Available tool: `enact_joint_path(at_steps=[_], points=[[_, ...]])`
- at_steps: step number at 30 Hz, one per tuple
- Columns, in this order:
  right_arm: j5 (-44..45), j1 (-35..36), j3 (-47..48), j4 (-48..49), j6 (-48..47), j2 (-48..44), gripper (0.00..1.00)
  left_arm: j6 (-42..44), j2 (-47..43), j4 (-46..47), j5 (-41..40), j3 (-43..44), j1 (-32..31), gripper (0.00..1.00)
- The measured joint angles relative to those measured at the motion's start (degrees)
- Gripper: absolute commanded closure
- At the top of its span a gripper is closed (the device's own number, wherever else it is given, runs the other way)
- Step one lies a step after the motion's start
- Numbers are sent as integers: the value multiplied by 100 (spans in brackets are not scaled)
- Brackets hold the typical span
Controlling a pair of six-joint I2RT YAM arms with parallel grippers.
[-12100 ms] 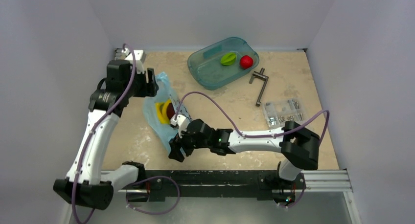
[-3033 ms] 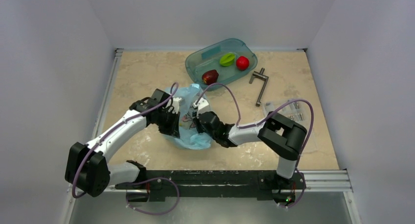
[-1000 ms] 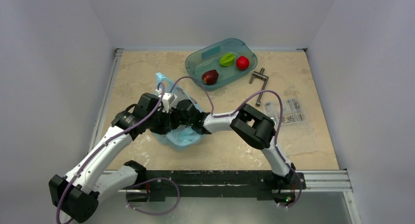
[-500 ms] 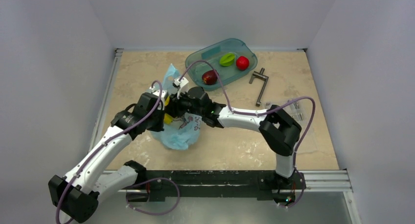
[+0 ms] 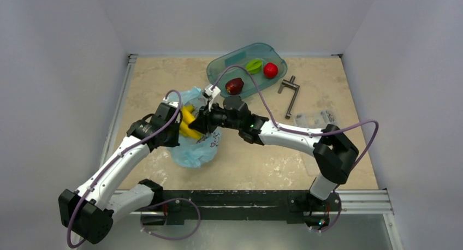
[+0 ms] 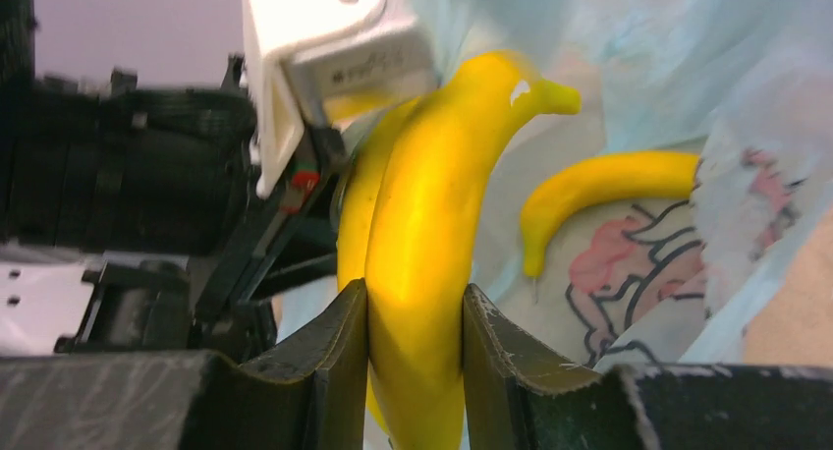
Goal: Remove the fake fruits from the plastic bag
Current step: Take out the fake fruit from the plastic bag.
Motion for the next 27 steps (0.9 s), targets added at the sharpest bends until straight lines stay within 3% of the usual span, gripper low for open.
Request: enact_joint_path(at_steps=[9, 16, 27], points=[[-588, 2, -807, -313, -39, -459, 100, 13, -46, 0, 101, 0, 0, 100], [-715, 2, -1165, -629, -249, -1646, 100, 2, -120, -9, -17, 0, 0, 100], [450, 15, -1539, -1294, -798, -3847, 100, 2, -166, -22, -33, 0, 0, 100]])
